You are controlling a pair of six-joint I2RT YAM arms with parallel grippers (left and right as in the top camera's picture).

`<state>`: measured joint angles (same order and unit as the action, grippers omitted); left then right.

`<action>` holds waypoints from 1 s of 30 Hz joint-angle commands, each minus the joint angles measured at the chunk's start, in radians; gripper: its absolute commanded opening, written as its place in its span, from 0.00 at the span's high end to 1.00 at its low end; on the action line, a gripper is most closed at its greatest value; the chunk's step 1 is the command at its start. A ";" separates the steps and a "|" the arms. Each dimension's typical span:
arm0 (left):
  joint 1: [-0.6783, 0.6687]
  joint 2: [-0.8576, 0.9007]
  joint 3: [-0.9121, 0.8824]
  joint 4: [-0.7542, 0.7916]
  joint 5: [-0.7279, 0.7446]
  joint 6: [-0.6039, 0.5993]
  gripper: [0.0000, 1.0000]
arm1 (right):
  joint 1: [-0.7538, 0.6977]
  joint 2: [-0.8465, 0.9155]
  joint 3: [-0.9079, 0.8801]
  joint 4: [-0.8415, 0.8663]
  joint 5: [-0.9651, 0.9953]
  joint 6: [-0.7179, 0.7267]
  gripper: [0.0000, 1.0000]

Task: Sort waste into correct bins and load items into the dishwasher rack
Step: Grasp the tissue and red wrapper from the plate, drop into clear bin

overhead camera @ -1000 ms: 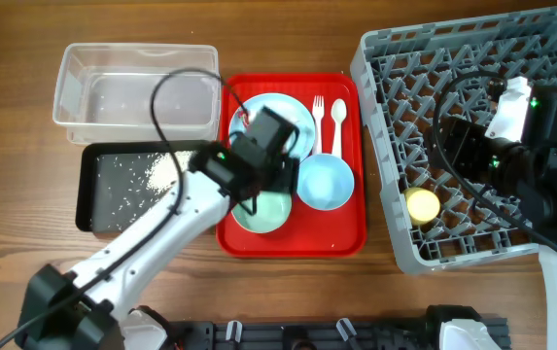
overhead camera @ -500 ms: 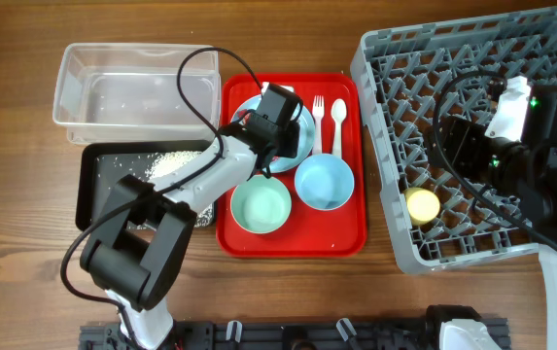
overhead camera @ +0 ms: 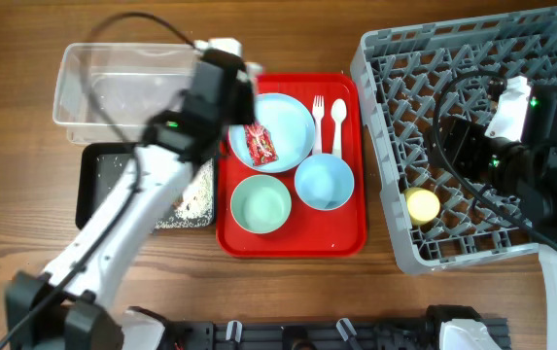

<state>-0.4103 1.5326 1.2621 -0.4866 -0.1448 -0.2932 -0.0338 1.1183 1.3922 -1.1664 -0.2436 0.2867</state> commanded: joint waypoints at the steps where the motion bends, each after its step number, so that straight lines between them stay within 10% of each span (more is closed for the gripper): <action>1: 0.146 0.045 0.000 0.002 -0.055 0.002 0.96 | -0.002 0.006 0.013 -0.002 -0.013 0.005 0.26; 4: 0.238 0.123 0.000 0.065 -0.058 0.002 0.96 | -0.002 0.006 0.013 -0.003 -0.013 0.005 0.26; 5: 0.267 0.149 0.000 0.107 -0.035 0.002 0.56 | -0.002 0.006 0.013 -0.001 -0.013 0.005 0.26; 6: 0.269 0.148 0.002 0.112 0.013 0.002 0.41 | -0.002 0.006 0.013 -0.002 -0.013 0.005 0.26; 14: 0.032 0.118 0.015 -0.053 0.106 -0.101 0.36 | -0.002 0.006 0.013 -0.002 -0.013 0.005 0.26; 20: -0.059 0.327 0.015 -0.015 0.060 -0.399 0.39 | -0.002 0.006 0.013 -0.018 -0.013 0.005 0.25; 25: -0.059 0.486 0.015 0.071 0.058 -0.403 0.38 | -0.002 0.006 0.013 -0.024 -0.013 0.005 0.25; 30: -0.059 0.490 0.016 0.067 0.070 -0.397 0.96 | -0.002 0.006 0.013 -0.024 -0.013 0.012 0.25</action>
<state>-0.4702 2.0056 1.2812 -0.4164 -0.0807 -0.6785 -0.0338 1.1202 1.3922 -1.1915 -0.2436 0.2871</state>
